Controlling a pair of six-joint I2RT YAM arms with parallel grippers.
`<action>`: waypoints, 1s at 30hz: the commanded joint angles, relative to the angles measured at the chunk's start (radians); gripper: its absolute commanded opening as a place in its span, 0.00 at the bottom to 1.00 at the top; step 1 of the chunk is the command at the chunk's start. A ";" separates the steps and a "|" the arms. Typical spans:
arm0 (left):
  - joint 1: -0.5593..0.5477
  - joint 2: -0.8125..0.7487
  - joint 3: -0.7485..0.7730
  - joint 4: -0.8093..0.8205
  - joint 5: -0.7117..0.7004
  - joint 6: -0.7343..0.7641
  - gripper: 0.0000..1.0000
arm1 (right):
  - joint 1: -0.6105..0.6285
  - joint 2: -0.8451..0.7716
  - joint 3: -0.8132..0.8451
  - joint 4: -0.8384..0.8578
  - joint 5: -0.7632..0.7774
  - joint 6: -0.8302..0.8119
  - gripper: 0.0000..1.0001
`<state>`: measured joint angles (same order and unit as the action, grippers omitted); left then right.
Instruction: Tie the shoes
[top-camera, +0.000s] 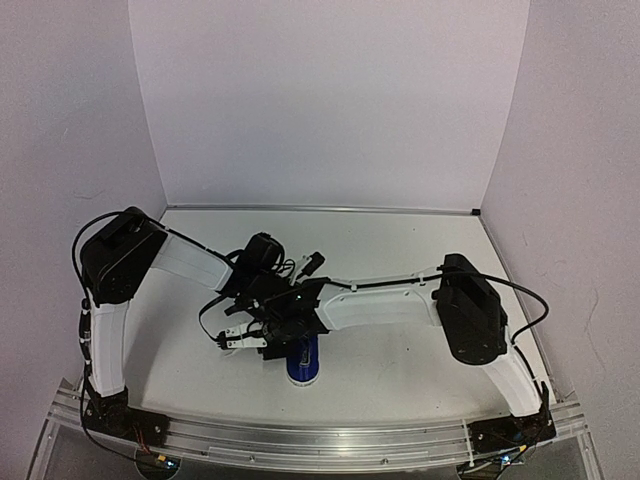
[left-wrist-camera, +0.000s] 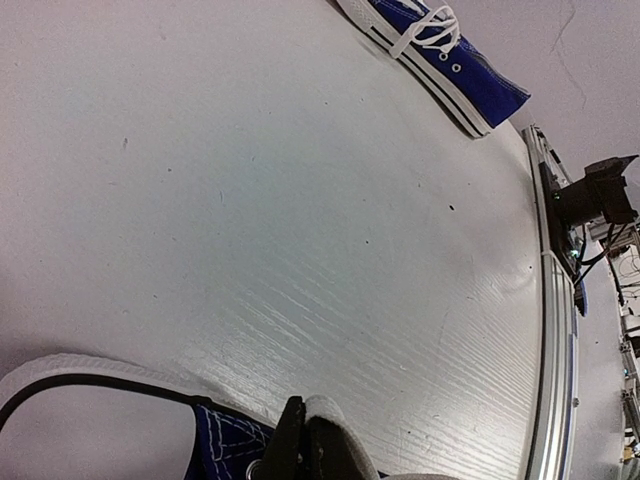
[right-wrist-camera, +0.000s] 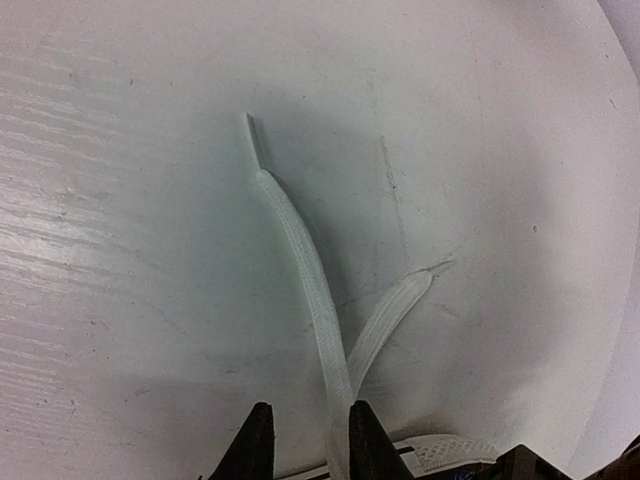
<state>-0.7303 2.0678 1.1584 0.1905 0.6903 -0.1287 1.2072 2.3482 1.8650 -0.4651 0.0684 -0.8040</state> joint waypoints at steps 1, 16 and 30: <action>0.002 0.027 0.027 -0.023 0.003 0.011 0.03 | 0.006 0.041 0.068 -0.026 0.052 -0.047 0.24; 0.002 0.042 0.049 -0.050 0.011 0.035 0.03 | 0.005 0.133 0.128 -0.040 0.085 -0.088 0.22; 0.002 0.063 0.052 -0.071 0.014 0.053 0.03 | -0.004 0.165 0.134 -0.049 0.077 -0.077 0.02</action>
<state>-0.7300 2.0955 1.1883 0.1727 0.7121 -0.1009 1.2068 2.4715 1.9926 -0.4693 0.1469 -0.8861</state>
